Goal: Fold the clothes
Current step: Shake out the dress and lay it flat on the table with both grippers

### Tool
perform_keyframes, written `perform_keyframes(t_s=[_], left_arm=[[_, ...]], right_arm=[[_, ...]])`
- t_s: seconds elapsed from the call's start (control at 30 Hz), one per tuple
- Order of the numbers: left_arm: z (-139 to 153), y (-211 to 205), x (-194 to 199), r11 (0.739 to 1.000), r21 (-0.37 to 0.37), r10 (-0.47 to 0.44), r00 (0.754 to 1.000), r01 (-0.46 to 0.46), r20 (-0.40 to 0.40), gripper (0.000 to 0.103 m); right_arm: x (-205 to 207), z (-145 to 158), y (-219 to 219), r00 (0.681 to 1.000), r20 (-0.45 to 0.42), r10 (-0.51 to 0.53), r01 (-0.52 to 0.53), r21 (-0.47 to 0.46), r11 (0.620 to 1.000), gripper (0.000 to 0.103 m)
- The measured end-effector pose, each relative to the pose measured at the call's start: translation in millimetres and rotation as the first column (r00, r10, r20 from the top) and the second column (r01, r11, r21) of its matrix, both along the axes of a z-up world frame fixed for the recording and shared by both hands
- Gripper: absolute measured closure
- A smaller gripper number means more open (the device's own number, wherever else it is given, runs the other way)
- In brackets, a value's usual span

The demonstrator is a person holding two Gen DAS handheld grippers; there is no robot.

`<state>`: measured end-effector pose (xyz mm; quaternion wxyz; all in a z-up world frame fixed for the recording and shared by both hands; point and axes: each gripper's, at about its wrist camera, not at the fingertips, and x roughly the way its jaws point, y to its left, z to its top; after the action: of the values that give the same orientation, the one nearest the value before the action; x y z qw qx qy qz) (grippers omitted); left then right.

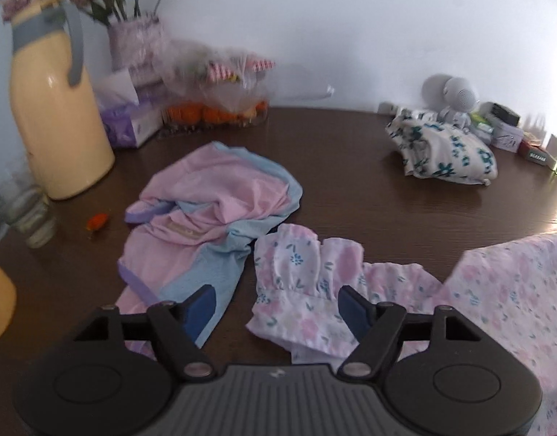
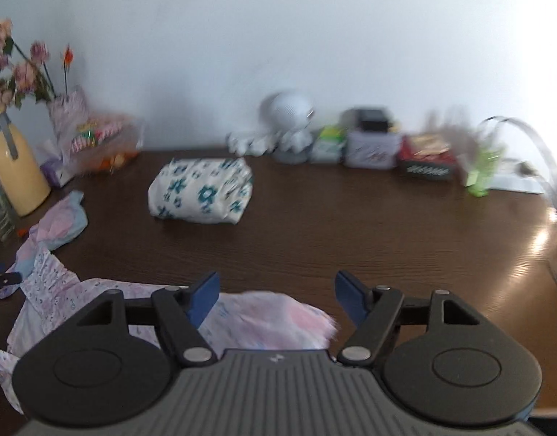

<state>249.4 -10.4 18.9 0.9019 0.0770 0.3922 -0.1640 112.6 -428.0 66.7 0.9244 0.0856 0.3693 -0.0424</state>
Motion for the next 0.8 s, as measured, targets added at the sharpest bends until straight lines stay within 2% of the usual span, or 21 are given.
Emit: perform_keyframes(t_s=[0.17, 0.23, 0.33, 0.4, 0.43, 0.47, 0.5, 0.53, 0.63, 0.8], left_arm=[[-14.5, -0.9, 17.1, 1.000, 0.002, -0.019, 0.998, 0.019, -0.056, 0.038], [-19.0, -0.7, 21.3, 0.999, -0.009, -0.037, 0.996, 0.036, -0.076, 0.046], [-23.8, -1.1, 25.6, 0.998, -0.032, -0.063, 0.993, 0.060, -0.101, 0.055], [-26.0, -2.1, 28.0, 0.997, -0.037, -0.073, 0.992, 0.069, -0.102, 0.062], [-25.8, -2.6, 28.8, 0.996, -0.043, -0.080, 0.992, 0.076, -0.102, 0.076], [-25.6, -2.9, 29.6, 0.995, -0.051, -0.088, 0.991, 0.083, -0.103, 0.084], [-25.5, -2.8, 29.7, 0.993, -0.070, -0.098, 0.989, 0.090, -0.109, 0.095], [-25.3, -2.5, 29.7, 0.991, -0.092, -0.108, 0.987, 0.097, -0.116, 0.097], [-21.2, -8.8, 19.7, 0.990, -0.057, -0.131, 0.990, 0.128, -0.060, 0.099], [6.4, -17.3, 14.4, 0.990, -0.066, -0.125, 0.991, 0.128, 0.056, 0.100]], right_arm=[[62.0, -36.6, -1.9, 0.978, -0.199, 0.059, -0.055, 0.029, 0.998, 0.035], [73.5, -50.4, -0.8, 0.965, -0.255, 0.068, -0.069, 0.004, 0.998, 0.035], [75.0, -66.9, 2.6, 0.949, -0.300, 0.098, -0.096, 0.021, 0.995, 0.040], [71.6, -73.7, 4.5, 0.942, -0.317, 0.112, -0.113, 0.016, 0.993, 0.044], [69.9, -76.7, 5.4, 0.939, -0.324, 0.116, -0.119, 0.011, 0.993, 0.053], [68.6, -79.3, 5.5, 0.936, -0.330, 0.122, -0.124, 0.014, 0.992, 0.060], [67.1, -81.2, 5.0, 0.933, -0.335, 0.128, -0.127, 0.024, 0.992, 0.073], [65.4, -82.5, 4.6, 0.932, -0.337, 0.135, -0.131, 0.034, 0.991, 0.081], [59.9, -81.8, 7.5, 0.936, -0.320, 0.148, -0.146, 0.029, 0.989, 0.095], [55.7, -63.8, 15.3, 0.960, -0.244, 0.134, -0.147, -0.034, 0.989, 0.100]])
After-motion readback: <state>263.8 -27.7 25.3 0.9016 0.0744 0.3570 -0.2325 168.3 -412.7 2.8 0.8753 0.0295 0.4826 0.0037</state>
